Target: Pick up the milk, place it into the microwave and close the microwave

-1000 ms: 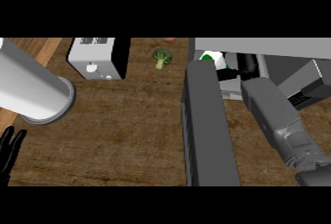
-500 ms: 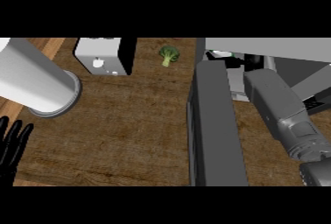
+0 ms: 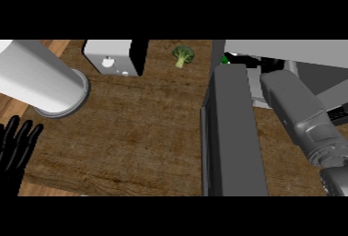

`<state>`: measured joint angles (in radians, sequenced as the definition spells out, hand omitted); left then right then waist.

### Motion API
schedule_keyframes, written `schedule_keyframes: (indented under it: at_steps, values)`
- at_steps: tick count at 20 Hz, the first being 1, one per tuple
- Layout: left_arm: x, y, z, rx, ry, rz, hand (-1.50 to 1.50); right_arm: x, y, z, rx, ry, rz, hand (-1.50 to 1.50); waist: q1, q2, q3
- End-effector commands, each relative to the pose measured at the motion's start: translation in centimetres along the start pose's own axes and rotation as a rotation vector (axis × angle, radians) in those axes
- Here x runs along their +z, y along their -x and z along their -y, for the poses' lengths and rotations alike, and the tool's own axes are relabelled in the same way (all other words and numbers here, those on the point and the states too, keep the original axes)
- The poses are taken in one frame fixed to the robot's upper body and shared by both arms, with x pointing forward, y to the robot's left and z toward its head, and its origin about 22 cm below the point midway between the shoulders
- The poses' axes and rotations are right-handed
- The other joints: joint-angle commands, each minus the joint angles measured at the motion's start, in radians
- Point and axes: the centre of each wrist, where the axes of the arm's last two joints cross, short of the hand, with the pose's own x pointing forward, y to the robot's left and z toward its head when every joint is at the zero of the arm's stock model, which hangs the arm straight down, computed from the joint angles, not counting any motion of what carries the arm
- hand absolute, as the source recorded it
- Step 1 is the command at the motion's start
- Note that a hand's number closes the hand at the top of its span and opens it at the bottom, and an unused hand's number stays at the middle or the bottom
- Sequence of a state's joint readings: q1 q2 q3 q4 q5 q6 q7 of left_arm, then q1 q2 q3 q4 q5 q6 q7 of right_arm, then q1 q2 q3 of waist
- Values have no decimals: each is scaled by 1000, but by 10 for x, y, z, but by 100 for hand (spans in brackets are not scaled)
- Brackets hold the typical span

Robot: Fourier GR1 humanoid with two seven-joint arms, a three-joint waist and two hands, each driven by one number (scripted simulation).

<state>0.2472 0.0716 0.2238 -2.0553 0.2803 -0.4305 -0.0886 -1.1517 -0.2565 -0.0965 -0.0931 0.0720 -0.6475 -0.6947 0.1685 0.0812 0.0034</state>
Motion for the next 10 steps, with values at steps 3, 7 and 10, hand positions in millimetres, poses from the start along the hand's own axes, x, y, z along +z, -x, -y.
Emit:
schedule_keyframes:
  at_steps: [3,7,10]
  values:
    - [-9,4,5,-11,28,-16,-150,-4,-6,-2,102,44,20,-150,13,11,1]
    - [-10,7,8,-12,39,-18,-150,0,-13,-14,-30,-52,-90,-150,25,10,4]
    - [-12,7,11,2,42,3,-150,8,-13,-22,-98,-91,-109,-150,26,8,4]
